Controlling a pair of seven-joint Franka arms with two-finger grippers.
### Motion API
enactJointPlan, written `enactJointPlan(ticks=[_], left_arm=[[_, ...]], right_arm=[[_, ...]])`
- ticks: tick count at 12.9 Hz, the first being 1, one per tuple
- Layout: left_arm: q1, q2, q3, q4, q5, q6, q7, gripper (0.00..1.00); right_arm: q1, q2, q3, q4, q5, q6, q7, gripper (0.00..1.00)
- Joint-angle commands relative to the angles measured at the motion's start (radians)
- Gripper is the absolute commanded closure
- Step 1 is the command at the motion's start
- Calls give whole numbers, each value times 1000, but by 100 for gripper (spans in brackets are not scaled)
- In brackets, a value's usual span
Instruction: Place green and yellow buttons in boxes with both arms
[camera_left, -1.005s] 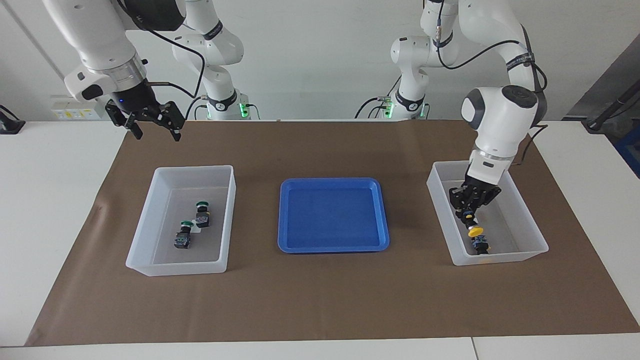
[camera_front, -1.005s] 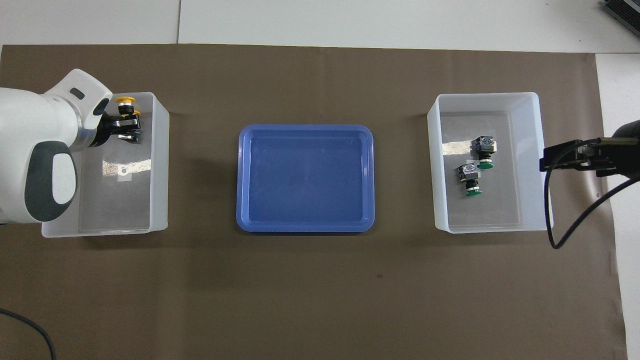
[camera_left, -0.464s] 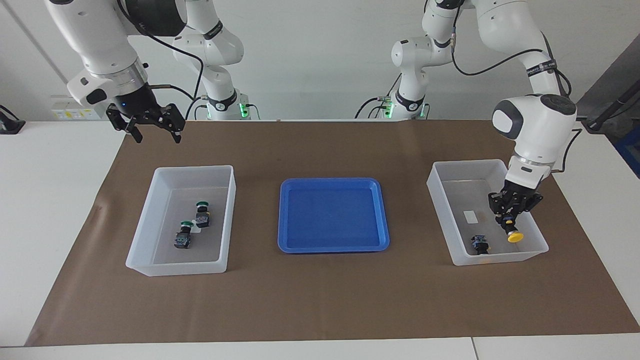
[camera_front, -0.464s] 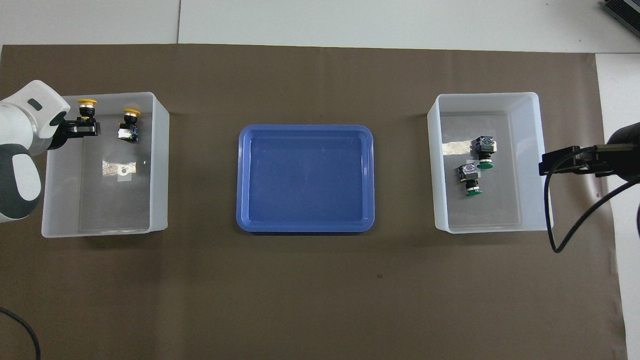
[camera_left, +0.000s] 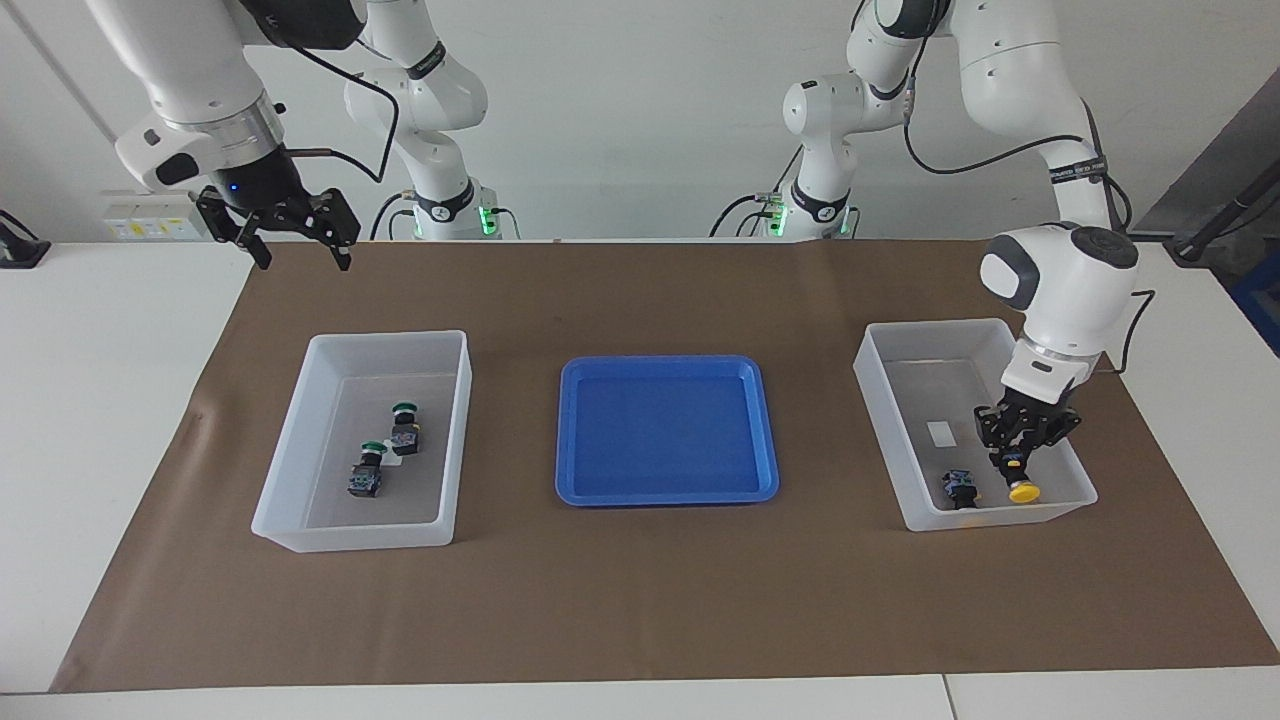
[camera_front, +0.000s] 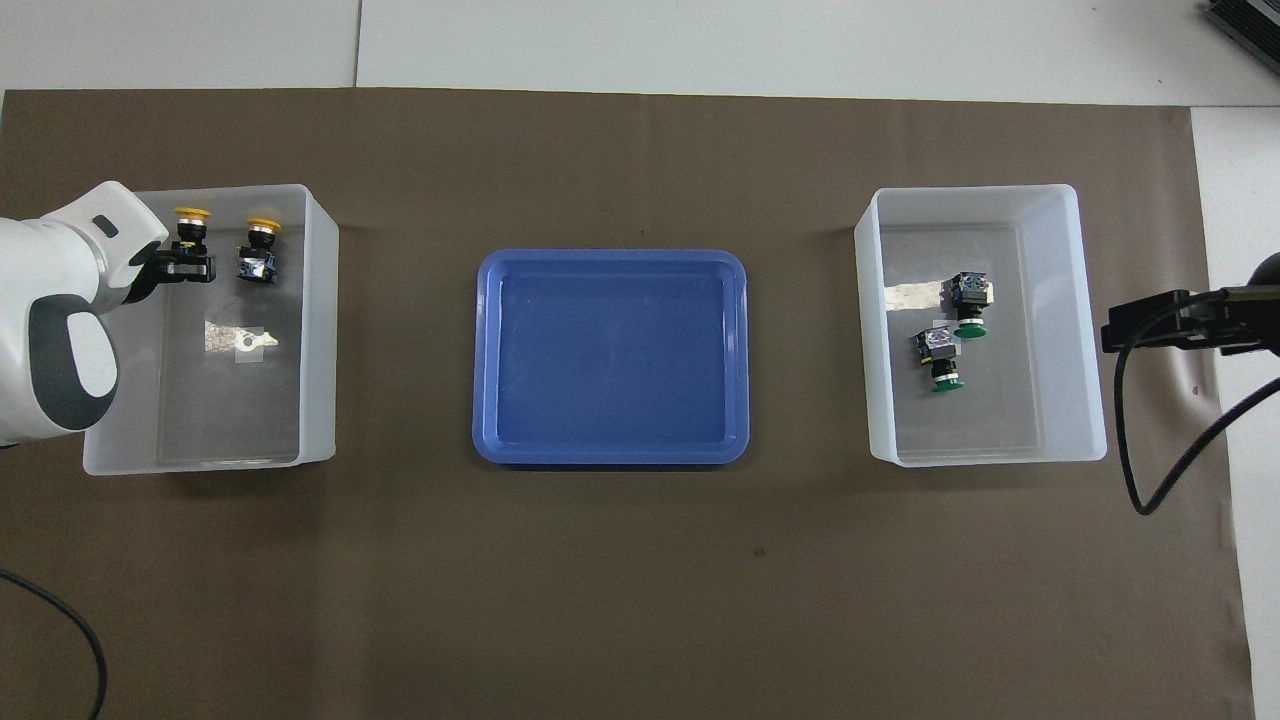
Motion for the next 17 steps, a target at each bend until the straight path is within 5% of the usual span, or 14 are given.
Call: enactJointPlan(ticks=[1, 4, 7, 8, 13, 17], left_arm=[[5, 50, -6, 14, 9, 75, 16, 100], [0, 68, -6, 14, 11, 108, 18, 94], [-6, 70, -8, 11, 8, 113, 18, 17], [-7, 70, -9, 11, 8, 109, 15, 10], [-26, 12, -8, 11, 8, 41, 8, 0], [-27, -137, -9, 11, 8, -244, 8, 0]], right_arm=[[-14, 14, 4, 25, -16, -30, -50, 0], [-14, 14, 6, 23, -33, -30, -56, 0], [-12, 14, 6, 25, 4, -33, -37, 0], [-14, 14, 6, 25, 18, -37, -36, 0], [-12, 5, 6, 11, 18, -39, 11, 0], [3, 4, 12, 8, 21, -39, 64, 0]])
